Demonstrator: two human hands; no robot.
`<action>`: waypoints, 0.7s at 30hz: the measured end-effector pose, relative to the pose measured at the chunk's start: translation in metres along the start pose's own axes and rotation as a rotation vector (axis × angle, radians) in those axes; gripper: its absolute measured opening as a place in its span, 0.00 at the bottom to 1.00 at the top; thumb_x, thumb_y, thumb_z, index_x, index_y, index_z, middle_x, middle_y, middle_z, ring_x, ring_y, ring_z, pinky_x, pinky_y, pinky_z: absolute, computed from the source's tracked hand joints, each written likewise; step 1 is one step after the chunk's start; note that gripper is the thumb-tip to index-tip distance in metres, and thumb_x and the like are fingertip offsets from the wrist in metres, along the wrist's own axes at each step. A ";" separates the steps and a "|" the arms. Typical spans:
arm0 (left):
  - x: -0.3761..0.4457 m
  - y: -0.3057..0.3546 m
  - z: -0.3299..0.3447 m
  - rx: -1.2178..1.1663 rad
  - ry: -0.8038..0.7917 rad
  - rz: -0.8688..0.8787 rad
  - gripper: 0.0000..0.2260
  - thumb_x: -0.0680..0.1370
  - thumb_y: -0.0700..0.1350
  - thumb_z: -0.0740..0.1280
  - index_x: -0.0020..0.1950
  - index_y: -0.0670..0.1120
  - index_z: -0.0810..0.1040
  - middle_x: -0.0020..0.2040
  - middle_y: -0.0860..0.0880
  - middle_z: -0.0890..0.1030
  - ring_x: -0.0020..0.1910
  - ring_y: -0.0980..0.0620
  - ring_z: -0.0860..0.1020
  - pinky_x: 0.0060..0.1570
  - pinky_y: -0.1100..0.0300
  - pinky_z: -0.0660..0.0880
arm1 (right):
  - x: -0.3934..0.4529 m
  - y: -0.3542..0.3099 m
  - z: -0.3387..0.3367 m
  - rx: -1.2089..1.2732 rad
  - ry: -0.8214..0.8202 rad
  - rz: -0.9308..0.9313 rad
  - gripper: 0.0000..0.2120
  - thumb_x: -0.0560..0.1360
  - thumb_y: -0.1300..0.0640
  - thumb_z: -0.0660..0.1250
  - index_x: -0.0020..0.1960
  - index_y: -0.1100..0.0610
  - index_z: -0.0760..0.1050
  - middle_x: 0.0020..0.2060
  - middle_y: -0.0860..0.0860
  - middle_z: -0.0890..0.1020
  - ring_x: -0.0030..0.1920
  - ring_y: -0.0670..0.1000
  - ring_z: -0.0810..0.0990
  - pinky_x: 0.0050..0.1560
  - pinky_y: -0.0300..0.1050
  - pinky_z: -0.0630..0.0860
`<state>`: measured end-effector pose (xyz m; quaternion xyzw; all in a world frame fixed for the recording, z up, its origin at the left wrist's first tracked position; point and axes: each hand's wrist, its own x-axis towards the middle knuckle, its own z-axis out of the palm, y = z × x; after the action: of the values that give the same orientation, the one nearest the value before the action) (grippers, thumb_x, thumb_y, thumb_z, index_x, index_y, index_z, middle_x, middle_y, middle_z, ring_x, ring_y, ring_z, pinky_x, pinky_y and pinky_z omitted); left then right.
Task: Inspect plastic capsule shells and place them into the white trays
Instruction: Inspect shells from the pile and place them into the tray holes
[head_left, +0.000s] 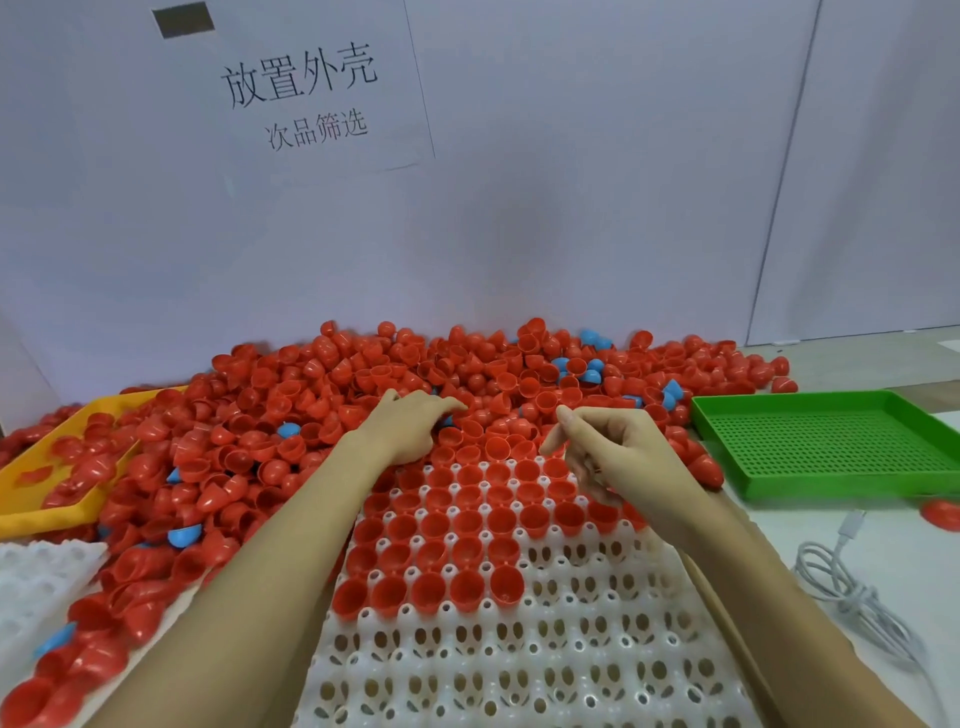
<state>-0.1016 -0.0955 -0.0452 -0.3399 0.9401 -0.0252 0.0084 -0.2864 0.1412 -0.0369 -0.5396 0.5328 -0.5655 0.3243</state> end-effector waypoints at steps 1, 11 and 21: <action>0.002 -0.001 0.001 -0.002 0.026 -0.004 0.27 0.82 0.34 0.60 0.79 0.55 0.68 0.72 0.50 0.76 0.71 0.47 0.72 0.71 0.44 0.62 | 0.000 0.000 0.001 0.000 -0.004 -0.005 0.20 0.86 0.49 0.62 0.45 0.59 0.85 0.27 0.55 0.73 0.24 0.50 0.67 0.23 0.39 0.65; 0.000 0.010 -0.002 0.079 0.080 -0.013 0.27 0.82 0.35 0.61 0.79 0.55 0.66 0.68 0.48 0.74 0.67 0.45 0.73 0.71 0.45 0.64 | -0.001 -0.002 0.004 -0.018 -0.014 0.001 0.19 0.86 0.49 0.63 0.44 0.58 0.85 0.26 0.52 0.74 0.24 0.47 0.69 0.26 0.36 0.68; -0.010 -0.002 -0.004 -0.089 0.221 0.031 0.12 0.84 0.56 0.67 0.61 0.51 0.83 0.56 0.50 0.81 0.55 0.49 0.81 0.57 0.48 0.78 | -0.001 -0.002 0.006 -0.034 -0.014 0.014 0.20 0.86 0.50 0.63 0.43 0.58 0.85 0.26 0.53 0.74 0.24 0.46 0.69 0.27 0.35 0.69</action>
<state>-0.0927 -0.0909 -0.0413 -0.3205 0.9406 -0.0204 -0.1100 -0.2803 0.1410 -0.0358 -0.5451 0.5438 -0.5503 0.3230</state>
